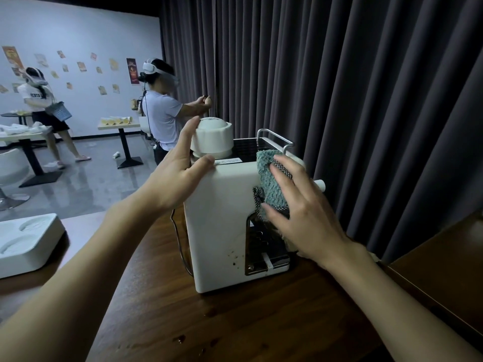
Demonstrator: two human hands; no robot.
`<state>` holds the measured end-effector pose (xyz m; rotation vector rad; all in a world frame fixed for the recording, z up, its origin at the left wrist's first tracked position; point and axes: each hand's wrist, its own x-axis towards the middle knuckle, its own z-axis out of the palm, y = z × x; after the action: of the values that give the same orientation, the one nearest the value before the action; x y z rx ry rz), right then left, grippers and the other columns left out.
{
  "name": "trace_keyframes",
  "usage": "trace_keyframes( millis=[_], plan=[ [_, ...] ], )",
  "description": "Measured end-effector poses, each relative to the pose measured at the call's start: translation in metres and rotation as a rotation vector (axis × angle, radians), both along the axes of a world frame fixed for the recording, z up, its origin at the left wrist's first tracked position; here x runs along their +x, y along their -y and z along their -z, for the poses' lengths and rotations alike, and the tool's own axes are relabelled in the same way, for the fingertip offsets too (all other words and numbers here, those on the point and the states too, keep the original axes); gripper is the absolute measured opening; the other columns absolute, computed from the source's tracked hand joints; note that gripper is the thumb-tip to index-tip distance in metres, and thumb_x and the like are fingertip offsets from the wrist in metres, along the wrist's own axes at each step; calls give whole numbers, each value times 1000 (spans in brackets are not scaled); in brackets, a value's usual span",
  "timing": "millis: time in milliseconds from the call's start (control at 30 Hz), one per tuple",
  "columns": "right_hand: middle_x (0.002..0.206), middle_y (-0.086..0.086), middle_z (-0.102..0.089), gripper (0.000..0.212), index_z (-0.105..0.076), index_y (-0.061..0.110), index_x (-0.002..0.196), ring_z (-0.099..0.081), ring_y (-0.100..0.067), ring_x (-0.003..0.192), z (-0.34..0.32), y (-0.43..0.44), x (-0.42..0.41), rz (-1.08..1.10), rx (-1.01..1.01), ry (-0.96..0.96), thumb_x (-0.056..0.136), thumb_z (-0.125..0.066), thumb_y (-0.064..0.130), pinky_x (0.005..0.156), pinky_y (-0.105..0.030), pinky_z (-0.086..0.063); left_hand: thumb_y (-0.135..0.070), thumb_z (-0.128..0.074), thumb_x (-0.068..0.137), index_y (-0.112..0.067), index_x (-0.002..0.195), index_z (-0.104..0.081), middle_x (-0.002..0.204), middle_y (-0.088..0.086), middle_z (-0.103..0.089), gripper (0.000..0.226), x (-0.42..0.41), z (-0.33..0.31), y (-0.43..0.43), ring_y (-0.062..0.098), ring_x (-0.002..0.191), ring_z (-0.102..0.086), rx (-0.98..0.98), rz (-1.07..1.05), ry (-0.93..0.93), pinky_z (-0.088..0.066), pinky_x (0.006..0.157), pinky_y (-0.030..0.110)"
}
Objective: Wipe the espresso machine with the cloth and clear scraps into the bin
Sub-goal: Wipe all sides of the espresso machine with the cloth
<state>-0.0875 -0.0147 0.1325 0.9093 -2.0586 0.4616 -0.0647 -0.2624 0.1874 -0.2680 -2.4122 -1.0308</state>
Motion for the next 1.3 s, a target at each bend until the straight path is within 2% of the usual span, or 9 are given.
trace_keyframes(
  millis=[133,300,467,633,867,967,1033,1167,1300],
  plan=[
    [141,-13,-50,63,-49,6,138,-51,-28,125,0,-10,-10,23,-36,-123,83,-72,25,104,-45,-45,-51,-42,86,-47,151,-7,129,3,-54,73,1,-1,-1,20,113,-55,2,11,0,-35,94,34],
    [128,-18,-57,73,-42,9,138,-57,-33,120,7,-17,-23,-11,-76,-177,76,-81,10,96,-50,-51,-51,-41,87,-50,150,-5,122,4,-58,72,3,-1,-2,23,109,-58,5,14,10,-39,94,39],
    [119,-20,-60,50,-61,-5,120,-59,-34,116,6,0,-14,7,-210,-196,73,-79,3,99,-45,-50,-50,-41,87,-50,150,-5,129,2,-54,73,2,-1,-3,20,110,-57,24,8,12,-36,92,34],
    [121,-18,-58,37,-63,-5,113,-60,-32,110,4,29,-5,-128,-78,-230,79,-70,7,94,-41,-51,-50,-41,87,-47,151,-7,116,12,-62,73,4,-2,-4,26,107,-60,40,13,11,-43,97,43],
    [115,-11,-55,47,-58,2,120,-55,-24,109,3,30,-6,-137,-339,-175,77,-77,3,96,-36,-50,-48,-42,88,-45,152,-8,119,12,-60,73,1,-1,-4,27,109,-59,43,15,11,-38,90,17],
    [115,-8,-52,49,-50,14,120,-59,-25,100,2,39,-6,-140,-302,-212,80,-76,6,80,-38,-57,-49,-42,87,-46,152,-8,117,18,-62,73,1,-1,-3,29,107,-60,53,14,14,-44,93,30],
    [113,-11,-54,40,-53,15,115,-60,-28,95,3,42,-7,-135,-322,-188,82,-73,5,72,-42,-59,-49,-42,87,-47,152,-8,118,22,-62,73,1,0,-3,30,107,-60,48,7,15,-43,90,29],
    [109,-19,-56,24,-69,1,102,-55,-23,104,2,46,-4,-177,-423,-133,79,-78,4,92,-30,-51,-49,-42,86,-44,153,-8,116,16,-63,74,1,0,-2,27,105,-60,35,2,9,-38,86,16],
    [115,-18,-53,37,-69,-1,106,-50,-19,114,2,45,2,-200,-453,-40,84,-76,28,100,-29,-46,-47,-42,86,-44,152,-9,119,16,-61,74,2,-1,-3,26,104,-59,30,8,8,-37,84,15]
  ],
)
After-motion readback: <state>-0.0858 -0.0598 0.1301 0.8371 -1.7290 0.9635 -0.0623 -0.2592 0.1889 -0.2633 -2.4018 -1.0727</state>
